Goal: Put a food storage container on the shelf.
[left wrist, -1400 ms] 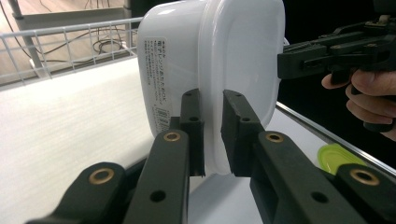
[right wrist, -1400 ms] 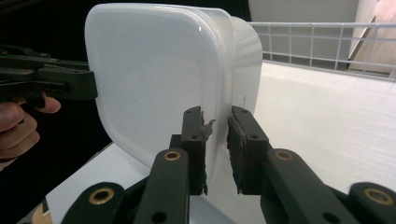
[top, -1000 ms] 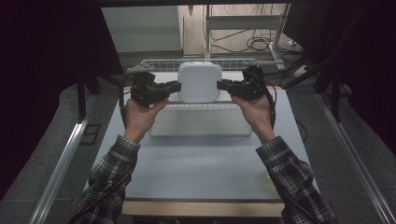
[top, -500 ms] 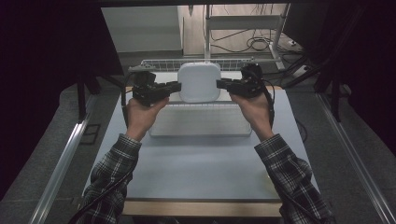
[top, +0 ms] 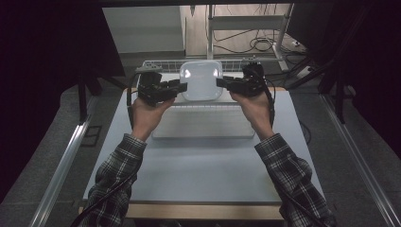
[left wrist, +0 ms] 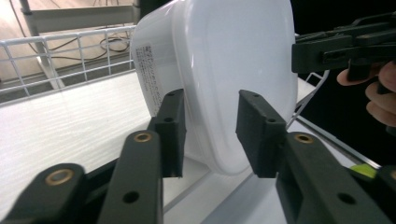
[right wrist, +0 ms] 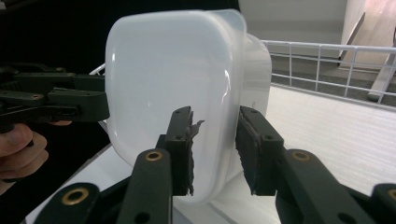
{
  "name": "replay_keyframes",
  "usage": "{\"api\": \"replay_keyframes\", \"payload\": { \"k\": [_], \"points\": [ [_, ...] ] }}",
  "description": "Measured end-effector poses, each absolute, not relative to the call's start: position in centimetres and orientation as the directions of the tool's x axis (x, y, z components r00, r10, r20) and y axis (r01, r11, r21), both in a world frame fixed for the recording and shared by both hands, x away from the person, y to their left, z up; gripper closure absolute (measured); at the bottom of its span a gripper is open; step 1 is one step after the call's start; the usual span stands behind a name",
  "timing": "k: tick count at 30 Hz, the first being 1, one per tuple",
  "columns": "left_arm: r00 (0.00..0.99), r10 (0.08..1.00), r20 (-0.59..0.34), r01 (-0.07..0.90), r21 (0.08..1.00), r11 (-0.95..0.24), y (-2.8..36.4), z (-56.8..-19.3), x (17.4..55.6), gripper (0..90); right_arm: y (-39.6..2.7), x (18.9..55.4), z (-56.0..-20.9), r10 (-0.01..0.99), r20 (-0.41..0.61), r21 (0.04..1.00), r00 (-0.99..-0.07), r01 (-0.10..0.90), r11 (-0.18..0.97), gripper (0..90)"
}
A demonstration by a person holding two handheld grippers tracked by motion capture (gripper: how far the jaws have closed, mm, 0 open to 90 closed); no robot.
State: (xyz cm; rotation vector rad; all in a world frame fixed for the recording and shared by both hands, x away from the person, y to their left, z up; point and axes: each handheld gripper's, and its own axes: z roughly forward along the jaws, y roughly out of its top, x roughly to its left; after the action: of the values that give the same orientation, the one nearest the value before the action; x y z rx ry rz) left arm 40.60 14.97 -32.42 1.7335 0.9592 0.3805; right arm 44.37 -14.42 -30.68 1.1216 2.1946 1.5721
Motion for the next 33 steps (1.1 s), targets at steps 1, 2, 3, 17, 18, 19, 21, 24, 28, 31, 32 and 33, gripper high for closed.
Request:
{"api": "replay_keyframes", "payload": {
  "k": [1,2,3,17,18,19,21,24,28,31,32,33],
  "points": [
    [0.622,0.758,-0.198,0.415,0.904,-0.105,14.9,-32.5,40.7,58.4,-14.3,44.4,-30.7,0.688,0.239,0.881,-0.685,0.451,0.143,64.1],
    [0.619,0.761,-0.195,0.415,0.903,-0.106,14.8,-32.5,40.8,56.8,-14.3,44.5,-30.7,0.693,0.231,0.882,-0.683,0.448,0.148,63.2],
    [0.617,0.763,-0.194,0.415,0.904,-0.106,14.8,-32.6,40.8,56.7,-14.2,44.5,-30.8,0.697,0.223,0.883,-0.682,0.445,0.153,63.2],
    [0.616,0.766,-0.183,0.414,0.903,-0.116,14.5,-32.9,41.7,51.9,-14.2,45.7,-31.0,0.693,0.254,0.874,-0.674,0.466,0.133,55.0],
    [0.617,0.765,-0.185,0.414,0.903,-0.115,14.5,-32.9,41.7,51.4,-14.2,45.8,-31.0,0.700,0.249,0.876,-0.670,0.464,0.132,54.8],
    [0.618,0.765,-0.182,0.412,0.903,-0.118,14.5,-32.8,41.7,51.1,-14.2,45.9,-31.0,0.704,0.240,0.878,-0.668,0.458,0.135,54.8],
    [0.615,0.771,-0.165,0.418,0.897,-0.142,14.3,-32.9,41.7,51.8,-14.2,46.0,-30.9,0.714,0.230,0.879,-0.662,0.456,0.140,54.1],
    [0.611,0.776,-0.155,0.421,0.894,-0.153,14.2,-33.2,41.8,51.7,-14.2,46.2,-30.8,0.717,0.226,0.885,-0.660,0.447,0.131,53.3],
    [0.623,0.761,-0.179,0.417,0.900,-0.129,14.7,-33.3,41.9,53.4,-14.2,46.2,-30.7,0.734,0.196,0.891,-0.650,0.430,0.143,54.7],
    [0.606,0.774,-0.185,0.407,0.908,-0.102,15.4,-32.9,41.8,63.3,-14.9,45.8,-30.3,0.755,0.180,0.902,-0.631,0.412,0.128,64.8],
    [0.594,0.784,-0.182,0.406,0.909,-0.097,15.7,-32.8,41.8,63.3,-14.9,45.8,-30.3,0.755,0.180,0.902,-0.631,0.412,0.128,64.8],
    [0.577,0.798,-0.178,0.409,0.908,-0.094,15.9,-32.7,42.0,67.5,-15.0,45.8,-30.4,0.760,0.178,0.902,-0.625,0.413,0.128,70.1]
  ]
}}
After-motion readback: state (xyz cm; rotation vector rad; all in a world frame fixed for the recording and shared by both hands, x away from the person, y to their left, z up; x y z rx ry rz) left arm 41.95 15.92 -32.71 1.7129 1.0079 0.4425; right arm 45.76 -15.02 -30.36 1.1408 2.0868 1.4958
